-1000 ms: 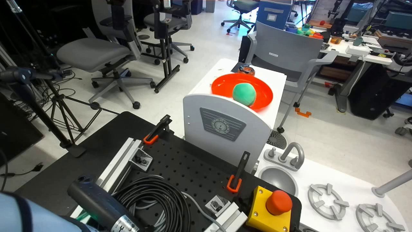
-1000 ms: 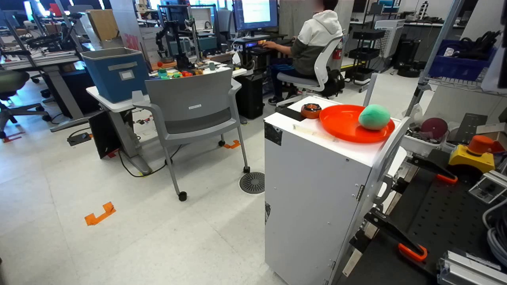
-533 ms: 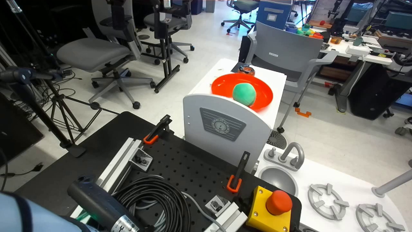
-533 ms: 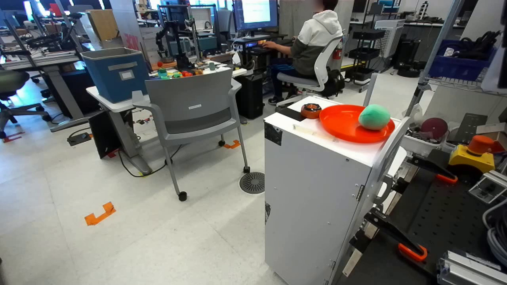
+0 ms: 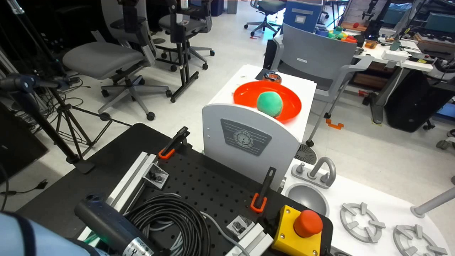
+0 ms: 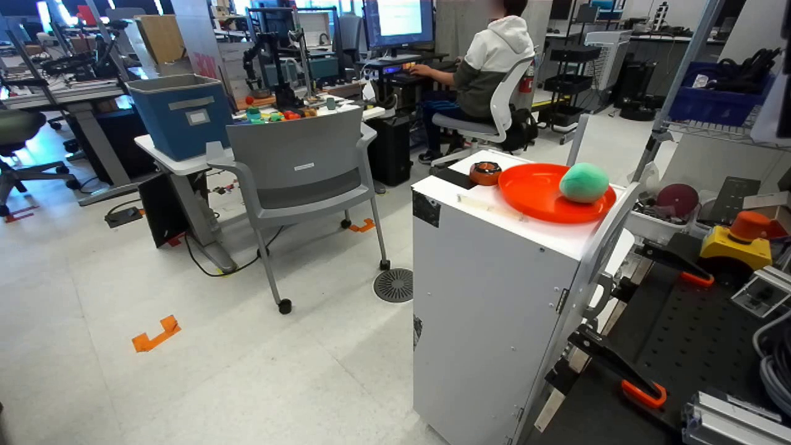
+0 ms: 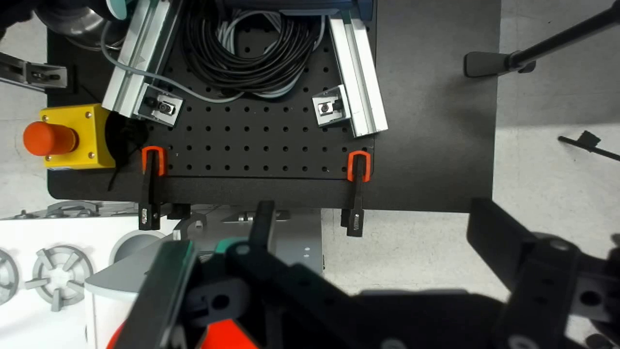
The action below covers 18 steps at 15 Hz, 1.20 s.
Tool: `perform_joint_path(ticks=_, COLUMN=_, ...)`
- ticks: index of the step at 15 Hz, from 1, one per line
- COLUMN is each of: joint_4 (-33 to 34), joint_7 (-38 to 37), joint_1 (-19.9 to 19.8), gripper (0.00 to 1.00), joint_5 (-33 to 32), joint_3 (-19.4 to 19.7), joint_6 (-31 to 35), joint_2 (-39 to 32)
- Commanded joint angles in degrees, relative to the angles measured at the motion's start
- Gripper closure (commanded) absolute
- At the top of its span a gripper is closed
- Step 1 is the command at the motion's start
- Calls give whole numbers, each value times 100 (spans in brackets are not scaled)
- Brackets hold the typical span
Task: Pick up the green plush toy from the orange plate and put it on the counter
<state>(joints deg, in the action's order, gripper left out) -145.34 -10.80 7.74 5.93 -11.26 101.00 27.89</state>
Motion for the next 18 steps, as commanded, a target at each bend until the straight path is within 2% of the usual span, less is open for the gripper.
perform_joint_path(ticks=1, joint_4=11, joint_7=-10, joint_1=25, gripper=0, joint_5=-10, joint_3=23, joint_6=-14, joint_2=-4)
perform_joint_path(ticks=18, joint_4=15, joint_7=86, joint_1=16, gripper=0, joint_5=42, joint_3=112, joint_6=45, joint_2=51)
